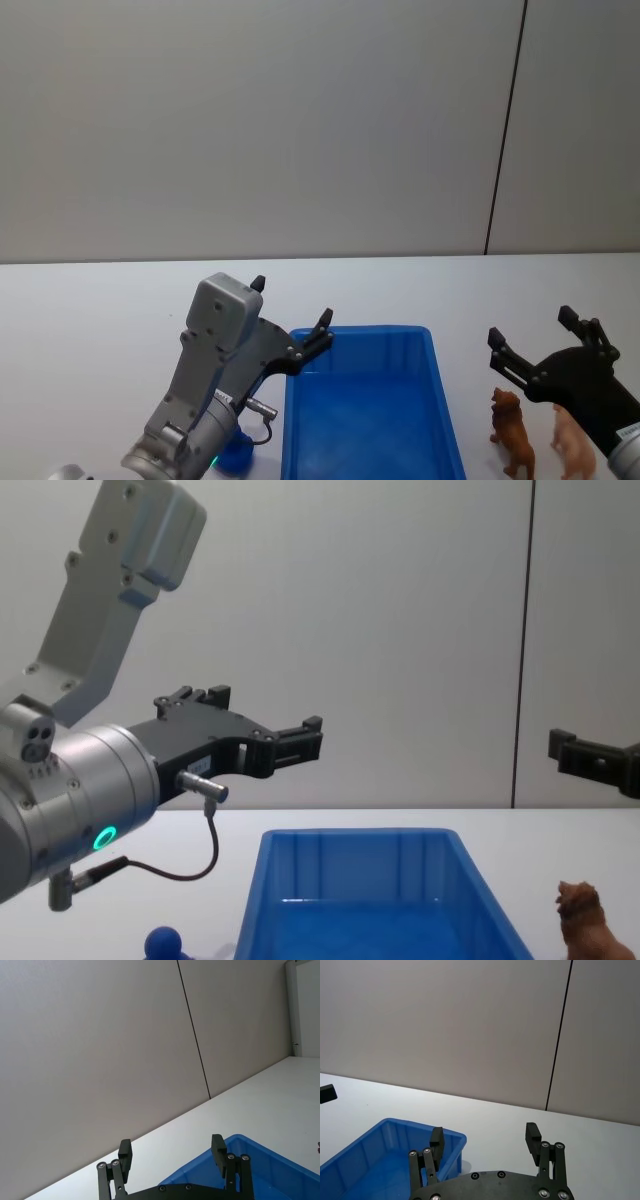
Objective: Pick up the two dolls from the table and place them into the box.
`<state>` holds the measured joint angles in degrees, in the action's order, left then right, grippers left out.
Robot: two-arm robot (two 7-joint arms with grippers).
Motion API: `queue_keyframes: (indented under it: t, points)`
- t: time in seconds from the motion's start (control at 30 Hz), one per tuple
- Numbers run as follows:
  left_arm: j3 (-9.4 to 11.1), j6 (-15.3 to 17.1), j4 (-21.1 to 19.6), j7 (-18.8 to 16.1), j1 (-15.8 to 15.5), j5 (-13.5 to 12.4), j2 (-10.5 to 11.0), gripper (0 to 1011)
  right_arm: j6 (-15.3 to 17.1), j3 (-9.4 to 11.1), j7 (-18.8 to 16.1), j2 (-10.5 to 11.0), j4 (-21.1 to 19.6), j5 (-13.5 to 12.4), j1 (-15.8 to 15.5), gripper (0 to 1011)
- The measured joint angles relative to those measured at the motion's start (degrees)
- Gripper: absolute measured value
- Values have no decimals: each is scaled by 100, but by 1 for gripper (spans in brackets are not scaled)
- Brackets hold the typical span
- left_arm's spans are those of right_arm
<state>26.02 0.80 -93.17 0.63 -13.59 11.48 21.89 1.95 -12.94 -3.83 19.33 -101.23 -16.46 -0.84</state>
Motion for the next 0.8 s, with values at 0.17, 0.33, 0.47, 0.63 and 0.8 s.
queue_keyframes:
  t: [0.17,0.33,0.47,0.63,0.8]
  points:
    - [0,0,0,0,0,0,0,1001,0,0,0,0,0,0,0,1001]
    - [0,0,0,0,0,0,0,1001,0,0,0,0,0,0,0,1001]
    - [0,0,0,0,0,0,0,1001,0,0,0,0,0,0,0,1001]
    - [0,0,0,0,0,0,0,1001,0,0,0,0,0,0,0,1001]
    - [0,0,0,0,0,0,0,1002,0,0,-1,0,0,0,0,1001]
